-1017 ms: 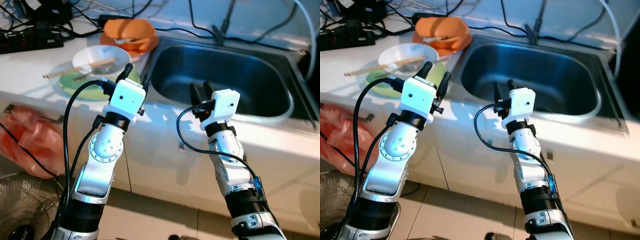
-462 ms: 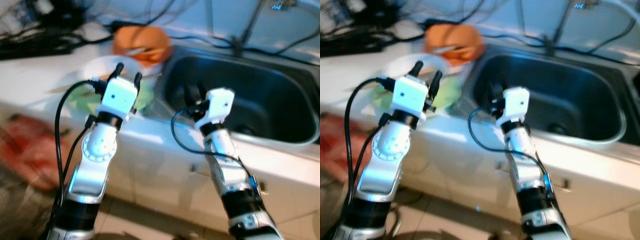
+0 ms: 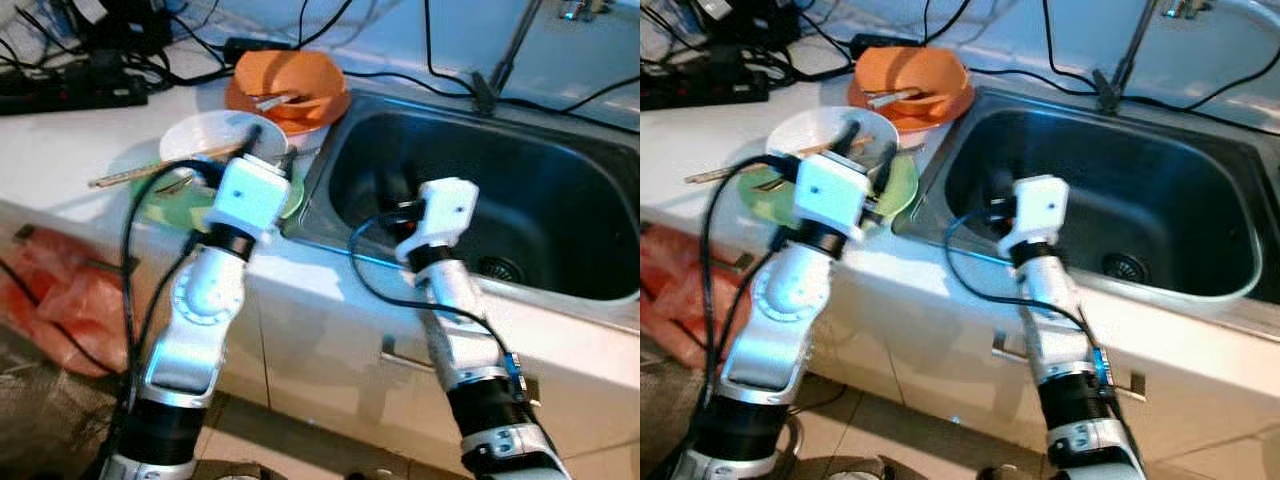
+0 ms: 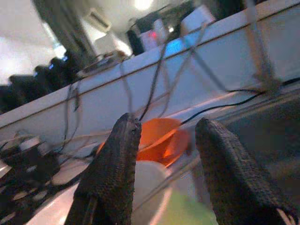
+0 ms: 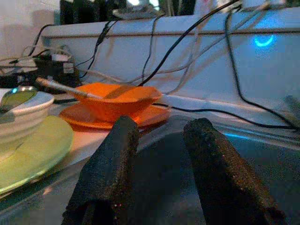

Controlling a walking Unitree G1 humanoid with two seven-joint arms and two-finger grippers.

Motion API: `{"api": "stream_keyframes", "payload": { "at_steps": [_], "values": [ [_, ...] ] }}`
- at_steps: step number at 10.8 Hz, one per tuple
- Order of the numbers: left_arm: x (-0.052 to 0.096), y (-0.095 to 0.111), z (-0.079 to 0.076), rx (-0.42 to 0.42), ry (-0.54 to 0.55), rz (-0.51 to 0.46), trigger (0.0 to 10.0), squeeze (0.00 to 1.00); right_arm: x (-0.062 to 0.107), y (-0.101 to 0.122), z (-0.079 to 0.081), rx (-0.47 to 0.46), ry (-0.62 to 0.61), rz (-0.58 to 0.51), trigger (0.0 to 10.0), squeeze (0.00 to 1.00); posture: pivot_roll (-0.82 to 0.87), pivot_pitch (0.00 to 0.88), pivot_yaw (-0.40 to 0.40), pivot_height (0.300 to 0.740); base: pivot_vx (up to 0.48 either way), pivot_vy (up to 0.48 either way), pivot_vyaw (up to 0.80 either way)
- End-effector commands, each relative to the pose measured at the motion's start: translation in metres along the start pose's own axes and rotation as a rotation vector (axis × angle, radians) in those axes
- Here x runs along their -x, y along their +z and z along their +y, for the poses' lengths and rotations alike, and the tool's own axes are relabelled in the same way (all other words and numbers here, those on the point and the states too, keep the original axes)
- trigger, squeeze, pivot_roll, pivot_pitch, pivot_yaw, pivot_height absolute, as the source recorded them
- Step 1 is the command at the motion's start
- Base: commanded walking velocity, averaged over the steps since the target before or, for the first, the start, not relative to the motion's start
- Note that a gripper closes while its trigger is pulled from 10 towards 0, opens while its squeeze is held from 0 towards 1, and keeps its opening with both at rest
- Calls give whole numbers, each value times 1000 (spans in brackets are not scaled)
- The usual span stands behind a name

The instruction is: Kitchen organization

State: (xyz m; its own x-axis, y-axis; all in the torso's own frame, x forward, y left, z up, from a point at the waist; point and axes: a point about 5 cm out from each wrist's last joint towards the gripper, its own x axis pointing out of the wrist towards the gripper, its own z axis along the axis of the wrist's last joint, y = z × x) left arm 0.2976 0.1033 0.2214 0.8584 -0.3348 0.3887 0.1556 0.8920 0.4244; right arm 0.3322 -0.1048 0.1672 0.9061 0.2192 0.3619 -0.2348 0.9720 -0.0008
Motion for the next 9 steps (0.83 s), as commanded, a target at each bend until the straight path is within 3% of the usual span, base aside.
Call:
{"api": "stream_keyframes", "payload": {
  "at_steps": [1,4,5,8,9],
  "values": [
    [-1,8,-4,2,-38,-27,10000,0,1,1,-3,-9,-11,-5,10000,0,51,92,-43,740,0,0,0],
    [-3,10,-13,-58,-182,15,10000,0,1,0,-4,-11,-15,-1,10000,0,54,94,-43,740,0,0,0],
    [-6,2,-11,-188,-200,76,10000,0,1,0,-3,-13,-16,1,10000,0,53,92,-41,740,0,0,0],
    [-15,-14,-4,-367,-213,157,10000,0,1,-1,-2,-17,-16,3,10000,0,51,87,-34,740,0,0,0],
    [-18,-15,-3,-378,-206,165,10000,0,2,-1,-3,-18,-18,3,10000,0,46,88,-29,740,0,0,0]
  ]
}}
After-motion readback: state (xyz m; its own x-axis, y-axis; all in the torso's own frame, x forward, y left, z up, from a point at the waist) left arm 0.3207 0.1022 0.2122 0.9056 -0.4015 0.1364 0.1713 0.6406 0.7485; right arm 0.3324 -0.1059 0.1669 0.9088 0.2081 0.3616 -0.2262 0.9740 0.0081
